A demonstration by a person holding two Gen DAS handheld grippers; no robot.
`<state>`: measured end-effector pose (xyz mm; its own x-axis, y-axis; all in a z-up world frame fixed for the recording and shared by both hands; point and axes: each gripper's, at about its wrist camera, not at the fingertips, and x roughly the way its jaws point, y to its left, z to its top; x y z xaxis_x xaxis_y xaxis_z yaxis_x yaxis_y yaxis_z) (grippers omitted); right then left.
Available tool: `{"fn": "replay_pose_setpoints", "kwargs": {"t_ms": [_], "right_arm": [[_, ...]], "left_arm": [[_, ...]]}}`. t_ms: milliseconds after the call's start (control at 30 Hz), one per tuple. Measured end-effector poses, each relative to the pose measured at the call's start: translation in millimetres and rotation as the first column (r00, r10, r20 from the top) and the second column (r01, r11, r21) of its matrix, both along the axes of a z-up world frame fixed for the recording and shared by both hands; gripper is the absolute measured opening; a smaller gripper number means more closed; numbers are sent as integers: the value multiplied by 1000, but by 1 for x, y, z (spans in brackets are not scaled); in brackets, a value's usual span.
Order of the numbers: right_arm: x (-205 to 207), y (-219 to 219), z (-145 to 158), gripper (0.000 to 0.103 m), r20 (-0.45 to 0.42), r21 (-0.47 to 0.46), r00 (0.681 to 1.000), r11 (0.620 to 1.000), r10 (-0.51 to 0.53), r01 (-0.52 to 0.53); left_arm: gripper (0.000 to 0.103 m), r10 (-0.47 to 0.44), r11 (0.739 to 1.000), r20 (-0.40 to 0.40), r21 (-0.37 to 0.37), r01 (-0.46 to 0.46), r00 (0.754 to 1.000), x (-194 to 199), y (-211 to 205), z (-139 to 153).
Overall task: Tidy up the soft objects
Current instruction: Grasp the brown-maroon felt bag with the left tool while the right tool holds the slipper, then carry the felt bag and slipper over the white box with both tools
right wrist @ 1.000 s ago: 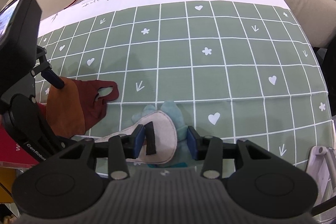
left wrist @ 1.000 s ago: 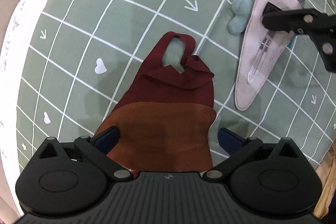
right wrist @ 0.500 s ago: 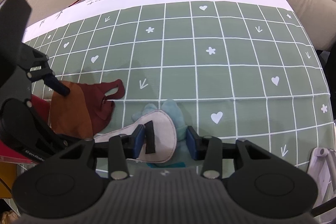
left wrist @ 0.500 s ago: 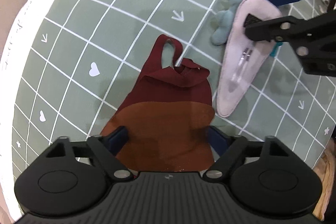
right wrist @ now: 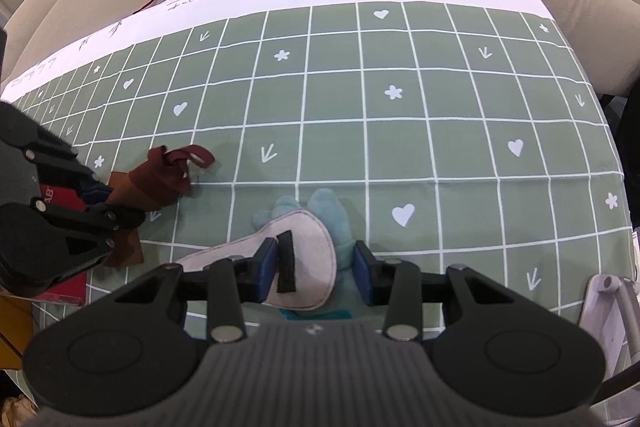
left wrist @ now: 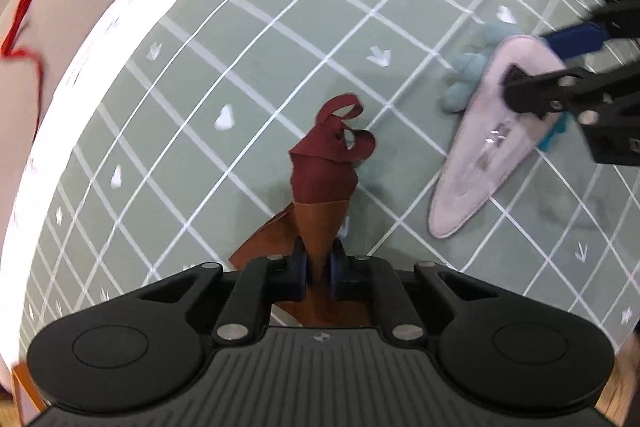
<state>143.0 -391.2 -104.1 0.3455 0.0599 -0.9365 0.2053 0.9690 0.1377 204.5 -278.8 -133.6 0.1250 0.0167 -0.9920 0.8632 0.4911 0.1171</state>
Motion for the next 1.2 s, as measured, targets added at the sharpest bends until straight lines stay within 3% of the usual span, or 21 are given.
{"fn": "replay_pose_setpoints", "kwargs": {"t_ms": [200,367,633,900,1000,1200], "right_arm": [[-2,3,5,38,7,4,1000,1000,3,-3],[-2,6,11,37,6,14,1000,1000,2,-2],[-5,8,23,37,32,4,998,999,-49,49],[-5,-4,33,37,78,41,966,969,-245,243],[-2,0,35,37,107,23,946,952,-305,304],[13,12,45,37,149,80,924,936,-352,344]], "left_arm": [[11,231,973,-34,7,-231,972,14,10,6],[11,255,967,-6,28,-255,967,15,11,18],[11,284,959,65,-6,-284,957,3,7,47],[11,305,952,166,-53,-301,938,8,4,86],[11,348,937,200,-105,-333,916,21,13,110],[11,461,887,250,-156,-435,852,55,66,141]]}}
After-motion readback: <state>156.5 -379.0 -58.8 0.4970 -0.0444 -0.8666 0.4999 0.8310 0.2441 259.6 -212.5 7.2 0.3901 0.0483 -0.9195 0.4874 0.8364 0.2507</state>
